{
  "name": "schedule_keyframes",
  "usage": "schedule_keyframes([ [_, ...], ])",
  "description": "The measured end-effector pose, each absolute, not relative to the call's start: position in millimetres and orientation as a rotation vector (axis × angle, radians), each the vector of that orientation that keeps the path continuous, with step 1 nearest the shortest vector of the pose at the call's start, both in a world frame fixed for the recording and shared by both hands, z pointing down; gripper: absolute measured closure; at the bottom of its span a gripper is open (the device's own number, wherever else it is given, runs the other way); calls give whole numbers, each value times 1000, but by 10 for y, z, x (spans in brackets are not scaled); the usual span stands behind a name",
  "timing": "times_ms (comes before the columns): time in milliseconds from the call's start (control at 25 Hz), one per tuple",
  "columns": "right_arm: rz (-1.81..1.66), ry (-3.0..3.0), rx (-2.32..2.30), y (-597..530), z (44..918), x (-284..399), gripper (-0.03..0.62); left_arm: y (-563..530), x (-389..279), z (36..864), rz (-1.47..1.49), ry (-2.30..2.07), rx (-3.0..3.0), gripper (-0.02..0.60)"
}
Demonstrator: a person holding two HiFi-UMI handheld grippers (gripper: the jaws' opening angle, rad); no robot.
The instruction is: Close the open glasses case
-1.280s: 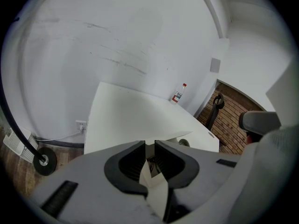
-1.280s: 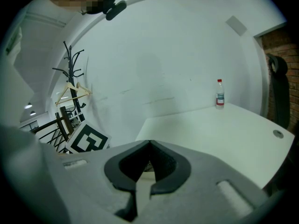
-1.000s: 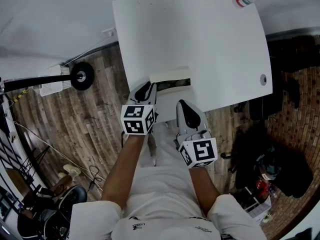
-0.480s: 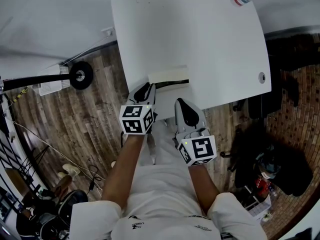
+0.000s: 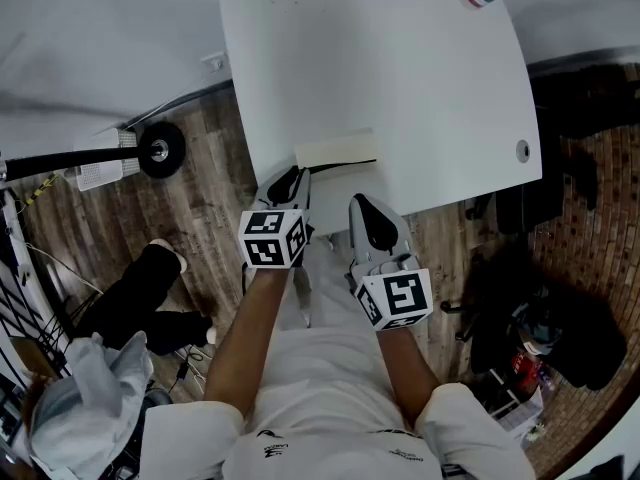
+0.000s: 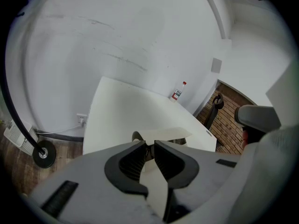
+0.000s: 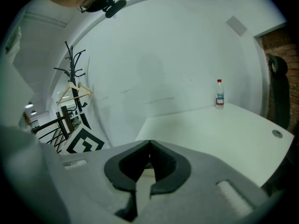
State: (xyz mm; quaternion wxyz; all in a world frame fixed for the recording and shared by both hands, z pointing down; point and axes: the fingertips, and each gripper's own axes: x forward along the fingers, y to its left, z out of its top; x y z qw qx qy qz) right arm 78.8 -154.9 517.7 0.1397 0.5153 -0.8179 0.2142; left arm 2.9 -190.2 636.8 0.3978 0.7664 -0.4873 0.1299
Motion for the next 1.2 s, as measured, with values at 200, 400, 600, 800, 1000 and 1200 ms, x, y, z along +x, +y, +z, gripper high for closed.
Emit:
schedule_keyframes([
  [200, 622, -2361, 1493, -1521, 5183, 795, 599, -1866, 37, 6389, 321, -1231, 1930, 526],
  [400, 621, -2360, 1497, -1503, 5169, 806, 599, -1831, 51, 6411, 325, -1229, 1923, 528],
  [600, 619, -2357, 1498, -1461, 5163, 814, 599, -1782, 64, 6434, 326, -1228, 1912, 528],
  [800, 617, -2355, 1502, -1417, 5157, 803, 599, -1748, 53, 6451, 328, -1225, 1907, 528],
  [1000, 619, -2351, 1506, -1387, 5151, 813, 599, -1708, 51, 6485, 342, -1228, 1898, 531],
  [1200, 617, -2349, 1507, -1360, 5160, 821, 599, -1676, 34, 6522, 354, -1230, 1892, 535],
])
